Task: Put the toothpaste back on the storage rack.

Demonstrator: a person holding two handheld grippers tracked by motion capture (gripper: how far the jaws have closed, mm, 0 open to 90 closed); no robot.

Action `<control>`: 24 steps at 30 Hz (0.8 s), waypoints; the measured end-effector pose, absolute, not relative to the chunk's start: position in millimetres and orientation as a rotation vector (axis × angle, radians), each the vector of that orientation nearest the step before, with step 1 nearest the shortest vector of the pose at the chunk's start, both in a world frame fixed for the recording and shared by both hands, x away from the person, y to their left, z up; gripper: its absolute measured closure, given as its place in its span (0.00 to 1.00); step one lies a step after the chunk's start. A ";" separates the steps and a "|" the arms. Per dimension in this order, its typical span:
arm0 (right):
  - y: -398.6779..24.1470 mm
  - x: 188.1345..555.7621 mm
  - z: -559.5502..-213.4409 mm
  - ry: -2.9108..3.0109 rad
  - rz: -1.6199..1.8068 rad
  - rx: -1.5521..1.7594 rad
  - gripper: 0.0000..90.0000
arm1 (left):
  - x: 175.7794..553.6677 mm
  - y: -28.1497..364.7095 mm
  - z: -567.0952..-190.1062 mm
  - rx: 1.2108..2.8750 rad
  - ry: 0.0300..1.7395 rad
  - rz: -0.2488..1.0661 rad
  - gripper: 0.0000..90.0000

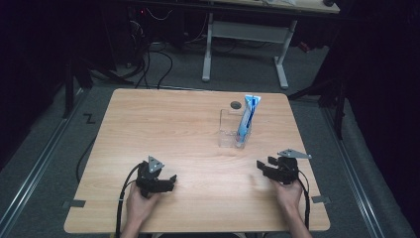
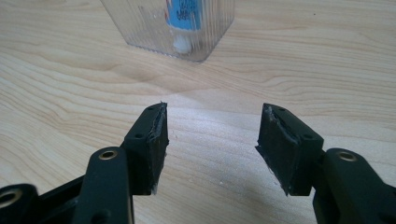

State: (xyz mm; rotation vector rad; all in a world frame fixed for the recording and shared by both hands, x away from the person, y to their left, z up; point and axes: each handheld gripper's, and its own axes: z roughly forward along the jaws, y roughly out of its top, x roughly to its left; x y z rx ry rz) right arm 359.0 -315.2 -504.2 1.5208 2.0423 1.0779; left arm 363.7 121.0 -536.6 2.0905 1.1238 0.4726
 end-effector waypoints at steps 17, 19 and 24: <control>-299.9 358.6 -530.7 2.050 0.892 1.463 0.46 | 363.5 121.1 -536.6 2.089 1.125 0.472 0.18; -297.7 357.9 -530.7 2.050 0.867 1.442 0.45 | 363.4 121.0 -536.6 2.089 1.125 0.472 0.18; -297.8 358.1 -530.9 2.036 0.862 1.468 0.42 | 363.0 120.9 -536.6 2.089 1.126 0.474 0.18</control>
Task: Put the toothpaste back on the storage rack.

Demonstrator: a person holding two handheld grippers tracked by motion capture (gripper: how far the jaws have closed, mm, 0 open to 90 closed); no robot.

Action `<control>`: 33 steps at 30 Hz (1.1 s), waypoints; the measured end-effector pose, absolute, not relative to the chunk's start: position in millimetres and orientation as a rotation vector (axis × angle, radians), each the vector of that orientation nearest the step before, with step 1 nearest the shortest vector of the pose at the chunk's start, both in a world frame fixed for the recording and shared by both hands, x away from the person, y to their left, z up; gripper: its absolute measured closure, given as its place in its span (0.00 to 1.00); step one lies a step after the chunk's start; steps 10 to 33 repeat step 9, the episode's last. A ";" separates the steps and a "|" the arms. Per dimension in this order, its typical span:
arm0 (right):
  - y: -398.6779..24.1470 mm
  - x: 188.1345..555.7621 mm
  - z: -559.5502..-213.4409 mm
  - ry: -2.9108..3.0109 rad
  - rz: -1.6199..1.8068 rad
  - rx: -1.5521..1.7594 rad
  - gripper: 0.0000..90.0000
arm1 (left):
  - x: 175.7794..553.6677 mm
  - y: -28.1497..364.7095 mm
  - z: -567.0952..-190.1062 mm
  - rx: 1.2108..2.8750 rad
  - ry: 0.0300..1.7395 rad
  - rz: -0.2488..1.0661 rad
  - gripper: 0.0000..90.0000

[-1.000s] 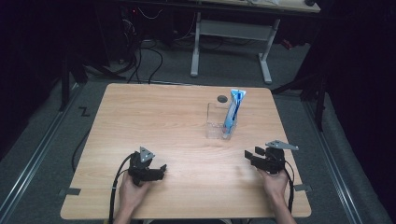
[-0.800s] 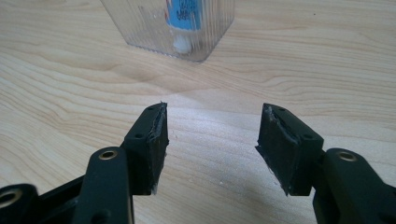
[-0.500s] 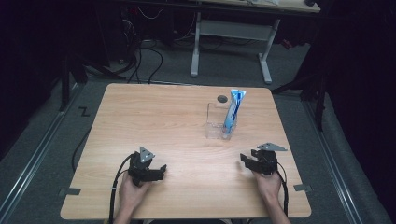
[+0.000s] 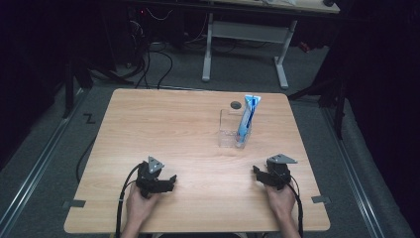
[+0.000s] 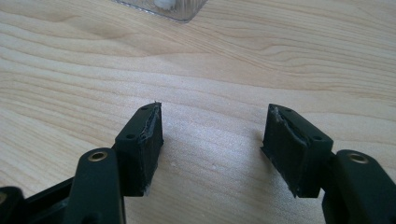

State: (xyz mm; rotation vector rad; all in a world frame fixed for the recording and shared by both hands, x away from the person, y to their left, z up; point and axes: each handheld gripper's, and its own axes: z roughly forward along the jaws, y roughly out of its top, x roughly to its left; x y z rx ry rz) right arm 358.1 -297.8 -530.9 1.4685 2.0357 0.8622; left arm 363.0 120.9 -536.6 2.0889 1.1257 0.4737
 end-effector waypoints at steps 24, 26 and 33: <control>-297.8 358.2 -530.8 2.038 0.865 1.472 0.41 | 363.1 121.0 -536.6 2.088 1.126 0.472 0.18; -297.8 358.2 -530.8 2.038 0.865 1.472 0.41 | 363.1 121.0 -536.6 2.088 1.126 0.472 0.18; -297.8 358.2 -530.8 2.038 0.865 1.472 0.41 | 363.1 121.0 -536.6 2.088 1.126 0.472 0.18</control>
